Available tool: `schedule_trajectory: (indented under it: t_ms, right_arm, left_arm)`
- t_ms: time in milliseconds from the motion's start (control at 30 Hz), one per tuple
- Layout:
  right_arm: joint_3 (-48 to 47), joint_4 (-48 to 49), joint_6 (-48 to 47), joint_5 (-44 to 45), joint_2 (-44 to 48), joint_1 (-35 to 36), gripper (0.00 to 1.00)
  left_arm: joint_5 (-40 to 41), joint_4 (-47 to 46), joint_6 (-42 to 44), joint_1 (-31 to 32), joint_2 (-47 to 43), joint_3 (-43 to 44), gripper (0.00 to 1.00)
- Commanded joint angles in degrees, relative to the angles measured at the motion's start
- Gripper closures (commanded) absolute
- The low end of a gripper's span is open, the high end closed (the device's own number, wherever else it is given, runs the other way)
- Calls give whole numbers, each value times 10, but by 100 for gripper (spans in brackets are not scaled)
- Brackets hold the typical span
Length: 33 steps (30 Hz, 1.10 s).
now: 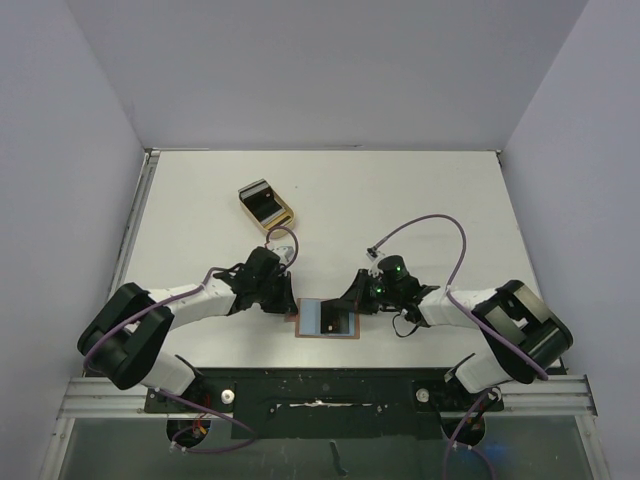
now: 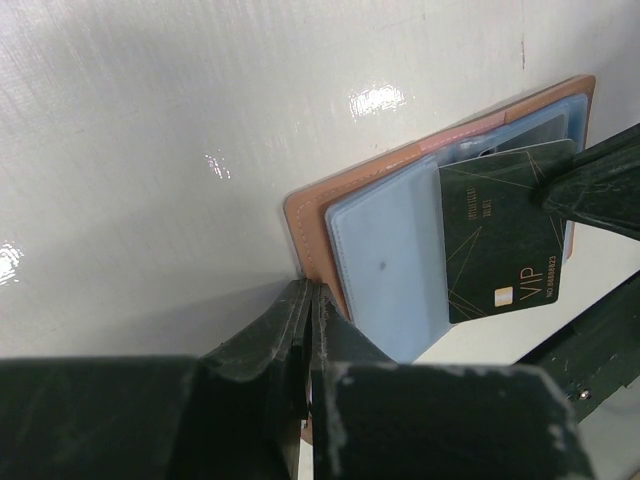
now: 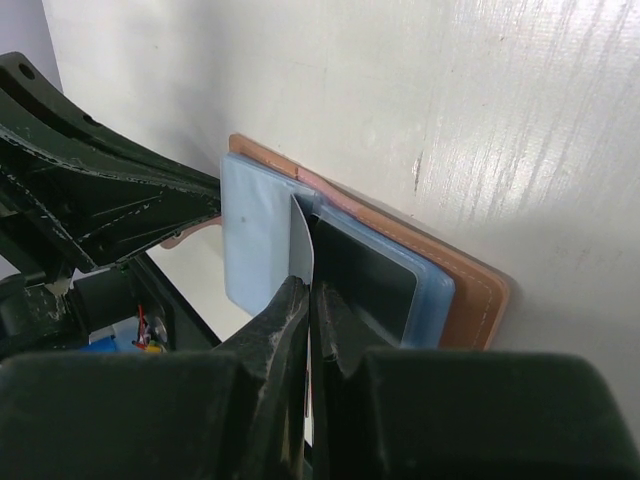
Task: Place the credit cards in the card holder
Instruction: Insert the credit card into the card holder.
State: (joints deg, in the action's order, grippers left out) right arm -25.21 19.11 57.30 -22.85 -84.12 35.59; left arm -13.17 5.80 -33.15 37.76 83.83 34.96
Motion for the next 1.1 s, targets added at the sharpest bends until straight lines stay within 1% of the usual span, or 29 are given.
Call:
schedule_trajectory:
  t_ms: [0,133,333,633,800,1067]
  right_arm:
    - [-8,16,-26,-7,-13,-1,100]
    - [-14,11,-41,-11,-23,-1,100]
    - [-9,27,-43,-12,-32,-1,100]
    - [-10,37,-28,-7,-41,5,99]
    - [-12,36,-18,6,-41,16,98]
    - [1,47,-3,33,-32,21,99]
  left_arm:
    - [7,-1,-4,2,-6,-14,100]
    - [5,-4,-5,2,-3,-15,100]
    - [1,-9,-11,2,-4,-19,100]
    - [-5,-21,-31,2,-15,-33,100]
    - [-5,-31,-47,2,-26,-42,100]
    - [-8,-62,-84,1,-42,-72,100]
